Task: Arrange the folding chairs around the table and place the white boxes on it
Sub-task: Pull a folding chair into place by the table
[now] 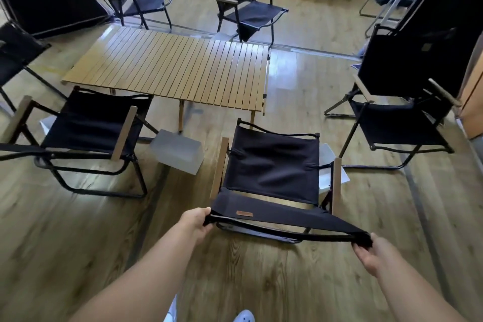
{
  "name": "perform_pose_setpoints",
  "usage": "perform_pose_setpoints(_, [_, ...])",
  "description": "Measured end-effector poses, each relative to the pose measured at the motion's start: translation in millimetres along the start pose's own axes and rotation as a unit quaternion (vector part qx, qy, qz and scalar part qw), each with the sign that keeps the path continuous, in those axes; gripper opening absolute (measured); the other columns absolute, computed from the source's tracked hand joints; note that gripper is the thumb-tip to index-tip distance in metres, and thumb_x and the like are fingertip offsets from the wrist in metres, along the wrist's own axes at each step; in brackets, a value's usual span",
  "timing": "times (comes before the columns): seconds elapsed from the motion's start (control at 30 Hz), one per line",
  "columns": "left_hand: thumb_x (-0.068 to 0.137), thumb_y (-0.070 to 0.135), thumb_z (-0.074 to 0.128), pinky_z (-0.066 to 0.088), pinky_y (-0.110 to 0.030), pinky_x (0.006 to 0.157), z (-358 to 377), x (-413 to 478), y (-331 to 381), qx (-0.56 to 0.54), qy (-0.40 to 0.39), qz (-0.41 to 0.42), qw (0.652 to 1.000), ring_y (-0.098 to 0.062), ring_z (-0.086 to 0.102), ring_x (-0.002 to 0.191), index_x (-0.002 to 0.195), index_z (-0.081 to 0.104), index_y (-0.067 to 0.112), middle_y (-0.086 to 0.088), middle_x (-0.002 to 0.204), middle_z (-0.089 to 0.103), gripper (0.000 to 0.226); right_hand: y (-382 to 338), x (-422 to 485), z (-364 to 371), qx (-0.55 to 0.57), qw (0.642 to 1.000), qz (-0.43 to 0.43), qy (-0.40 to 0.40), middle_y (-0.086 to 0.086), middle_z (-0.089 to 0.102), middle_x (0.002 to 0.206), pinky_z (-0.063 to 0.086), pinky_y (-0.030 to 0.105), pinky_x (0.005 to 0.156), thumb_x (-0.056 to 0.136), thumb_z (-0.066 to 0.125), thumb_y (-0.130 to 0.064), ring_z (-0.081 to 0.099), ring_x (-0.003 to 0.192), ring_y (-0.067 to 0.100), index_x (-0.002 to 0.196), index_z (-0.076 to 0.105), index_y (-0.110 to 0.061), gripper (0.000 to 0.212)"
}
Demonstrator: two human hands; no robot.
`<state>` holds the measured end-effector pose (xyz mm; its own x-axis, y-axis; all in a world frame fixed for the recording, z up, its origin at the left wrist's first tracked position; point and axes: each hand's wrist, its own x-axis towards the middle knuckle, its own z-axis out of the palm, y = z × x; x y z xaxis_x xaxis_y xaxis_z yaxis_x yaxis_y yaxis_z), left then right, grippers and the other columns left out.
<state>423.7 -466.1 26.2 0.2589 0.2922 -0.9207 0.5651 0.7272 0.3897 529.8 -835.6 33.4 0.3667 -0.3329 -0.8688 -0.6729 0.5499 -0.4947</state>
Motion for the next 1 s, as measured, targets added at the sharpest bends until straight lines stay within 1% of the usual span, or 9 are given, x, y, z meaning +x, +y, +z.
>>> perform_pose_setpoints(0.03, [0.099, 0.0, 0.048, 0.05, -0.032, 0.07, 0.4, 1.2, -0.8, 0.011, 0.005, 0.003, 1.0, -0.027, 0.056, 0.082, 0.1, 0.055, -0.003, -0.017, 0.089, 0.055, 0.008, 4.3, -1.5, 2.1, -0.011, 1.0, 0.002, -0.003, 0.013, 0.044, 0.146, 0.038, 0.032, 0.109, 0.105, 0.04, -0.021, 0.05, 0.129, 0.024, 0.086, 0.047, -0.007, 0.024])
perform_pose_setpoints(0.1, [0.098, 0.004, 0.047, 0.048, -0.032, 0.071, 0.4, 1.3, -0.9, 0.047, 0.013, 0.011, 0.999, -0.026, 0.055, 0.084, 0.105, 0.057, -0.002, -0.018, 0.095, 0.056, 0.013, 17.6, -11.0, 11.1, -0.041, 0.999, 0.023, -0.023, 0.014, 0.056, 0.125, 0.054, 0.025, 0.075, 0.1, 0.051, -0.026, 0.068, 0.099, 0.017, 0.098, 0.052, -0.006, 0.019])
perform_pose_setpoints(0.17, [0.099, 0.014, 0.047, 0.047, -0.037, 0.082, 0.9, -2.5, 2.8, 0.082, 0.02, 0.022, 0.996, -0.028, 0.057, 0.095, 0.115, 0.057, 0.001, -0.015, 0.101, 0.059, 0.023, 37.2, -21.3, 24.6, -0.116, 0.989, 0.074, -0.06, 0.021, 0.058, 0.115, 0.052, 0.023, 0.052, 0.093, 0.063, -0.032, 0.065, 0.112, 0.016, 0.129, 0.046, -0.007, 0.048])
perform_pose_setpoints(0.27, [0.103, 0.028, 0.042, 0.038, -0.042, 0.106, -3.4, -15.5, 16.4, 0.117, -0.001, 0.026, 0.993, -0.032, 0.047, 0.13, 0.143, 0.039, 0.006, -0.017, 0.136, 0.051, 0.046, 62.1, -50.4, 51.1, -0.192, 0.961, 0.161, -0.117, 0.034, 0.05, 0.126, 0.057, 0.038, 0.084, 0.086, 0.072, -0.031, 0.058, 0.12, 0.04, 0.133, 0.037, -0.014, 0.061])
perform_pose_setpoints(0.33, [0.104, 0.033, 0.039, 0.027, -0.046, 0.116, -13.4, -22.0, 28.7, 0.14, -0.017, 0.044, 0.989, -0.031, 0.031, 0.143, 0.151, 0.03, 0.011, -0.012, 0.155, 0.033, 0.052, 72.3, -66.7, 65.0, -0.215, 0.953, 0.176, -0.121, 0.036, 0.045, 0.133, 0.059, 0.049, 0.079, 0.088, 0.07, -0.031, 0.061, 0.106, 0.05, 0.142, 0.034, -0.008, 0.069])
perform_pose_setpoints(0.43, [0.104, 0.034, 0.037, 0.023, -0.047, 0.119, -39.1, -27.7, 49.3, 0.164, -0.032, 0.07, 0.983, -0.03, 0.028, 0.145, 0.15, 0.033, 0.013, -0.01, 0.156, 0.032, 0.051, 82.3, -87.2, 78.5, -0.289, 0.92, 0.217, -0.154, 0.04, 0.052, 0.121, 0.059, 0.05, 0.077, 0.092, 0.062, -0.039, 0.063, 0.101, 0.051, 0.146, 0.027, 0.003, 0.077])
perform_pose_setpoints(0.6, [0.104, 0.034, 0.035, 0.025, -0.047, 0.119, -86.4, -25.1, 89.7, 0.141, -0.041, 0.078, 0.986, -0.029, 0.033, 0.142, 0.148, 0.036, 0.01, -0.011, 0.153, 0.037, 0.05, 99.5, -136.6, 142.8, -0.412, 0.843, 0.205, -0.279, 0.033, 0.065, 0.111, 0.06, 0.043, 0.078, 0.097, 0.048, -0.047, 0.068, 0.102, 0.04, 0.121, 0.053, 0.017, 0.069])
perform_pose_setpoints(0.83, [0.102, 0.036, 0.04, 0.033, -0.048, 0.114, -142.5, 2.6, 166.7, 0.129, -0.056, 0.095, 0.986, -0.031, 0.043, 0.135, 0.14, 0.045, 0.011, -0.011, 0.144, 0.047, 0.045, 147.8, -187.2, 265.2, -0.379, 0.869, 0.087, -0.304, 0.027, 0.059, 0.125, 0.05, 0.043, 0.099, 0.099, 0.048, -0.038, 0.061, 0.112, 0.037, 0.132, 0.047, 0.007, 0.055])
perform_pose_setpoints(1.0, [0.102, 0.032, 0.041, 0.034, -0.049, 0.113, -183.3, 37.5, 246.0, 0.129, -0.079, 0.097, 0.984, -0.031, 0.048, 0.129, 0.128, 0.053, 0.01, -0.012, 0.135, 0.053, 0.037, 197.3, -198.3, 345.0, -0.351, 0.893, 0.063, -0.273, 0.025, 0.057, 0.126, 0.049, 0.043, 0.096, 0.1, 0.046, -0.035, 0.059, 0.113, 0.037, 0.137, 0.043, 0.005, 0.055])
